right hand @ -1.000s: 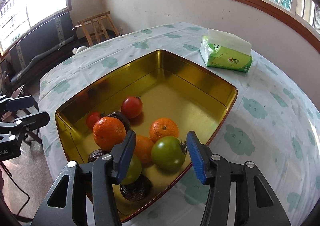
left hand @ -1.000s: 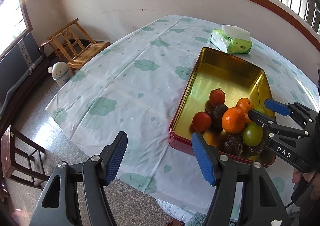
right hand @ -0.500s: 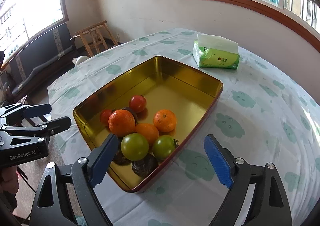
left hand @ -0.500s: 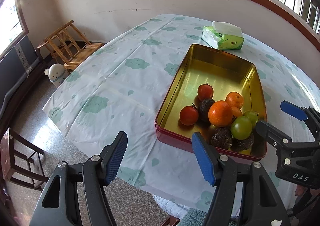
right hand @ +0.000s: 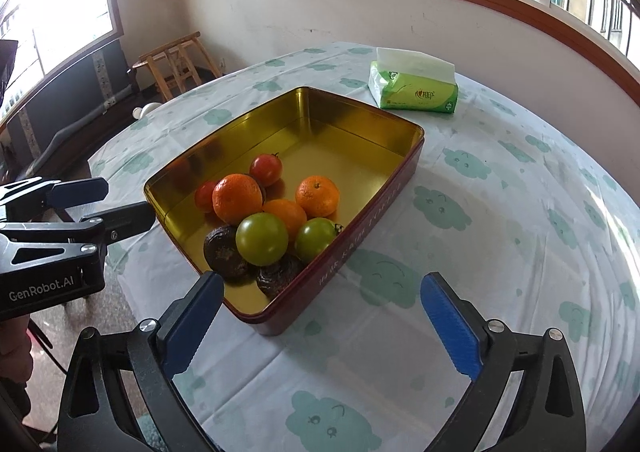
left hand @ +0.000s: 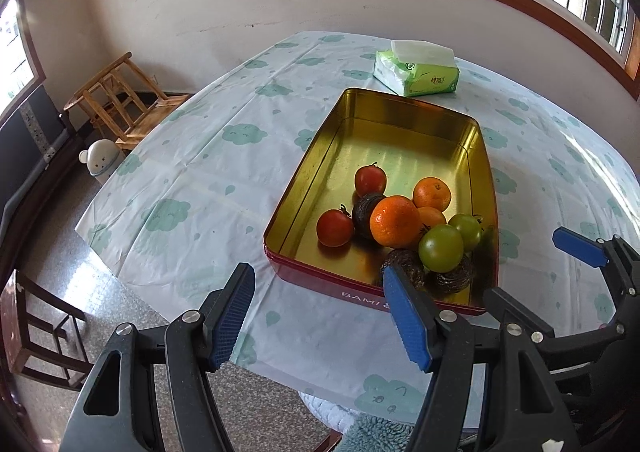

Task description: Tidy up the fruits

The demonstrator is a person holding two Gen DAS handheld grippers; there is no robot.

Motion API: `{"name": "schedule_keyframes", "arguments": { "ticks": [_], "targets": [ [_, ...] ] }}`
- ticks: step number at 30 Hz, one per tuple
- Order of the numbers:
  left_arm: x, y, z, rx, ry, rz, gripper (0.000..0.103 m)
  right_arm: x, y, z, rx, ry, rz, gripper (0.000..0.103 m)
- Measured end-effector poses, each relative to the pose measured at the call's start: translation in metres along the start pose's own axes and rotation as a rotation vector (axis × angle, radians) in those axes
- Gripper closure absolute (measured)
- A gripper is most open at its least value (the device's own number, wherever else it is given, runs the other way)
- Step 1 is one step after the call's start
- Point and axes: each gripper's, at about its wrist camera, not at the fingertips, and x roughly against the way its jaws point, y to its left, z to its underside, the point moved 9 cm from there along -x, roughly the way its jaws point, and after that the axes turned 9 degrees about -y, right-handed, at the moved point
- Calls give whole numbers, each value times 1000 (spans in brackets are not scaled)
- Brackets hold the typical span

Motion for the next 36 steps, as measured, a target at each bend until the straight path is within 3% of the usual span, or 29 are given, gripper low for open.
{"name": "schedule_keyframes", "arguments": {
  "ticks": [36],
  "targets": [
    [0,-15,0,-11,3,20,39,-10,3,13,9,38,-11,4]
  ]
}}
